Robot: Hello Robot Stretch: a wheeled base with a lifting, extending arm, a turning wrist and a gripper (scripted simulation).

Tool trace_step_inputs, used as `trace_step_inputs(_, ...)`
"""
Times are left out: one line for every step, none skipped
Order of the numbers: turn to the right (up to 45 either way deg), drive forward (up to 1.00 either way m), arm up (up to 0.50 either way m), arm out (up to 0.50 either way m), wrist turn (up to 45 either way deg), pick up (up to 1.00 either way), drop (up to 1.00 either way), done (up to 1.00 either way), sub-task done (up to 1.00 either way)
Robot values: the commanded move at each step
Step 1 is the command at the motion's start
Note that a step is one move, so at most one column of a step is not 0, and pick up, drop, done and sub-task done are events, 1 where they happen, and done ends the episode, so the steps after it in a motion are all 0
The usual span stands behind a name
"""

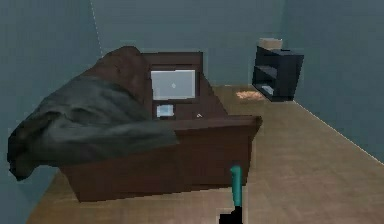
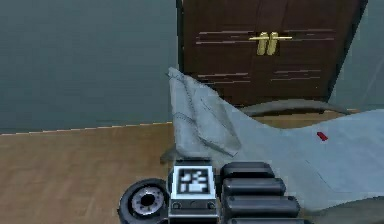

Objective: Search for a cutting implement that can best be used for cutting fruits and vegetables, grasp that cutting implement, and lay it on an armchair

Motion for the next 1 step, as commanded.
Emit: trace_step_inputs(-6.0,0.00,0.00,0.00,0.0,0.00,0.00,0.00,0.00)
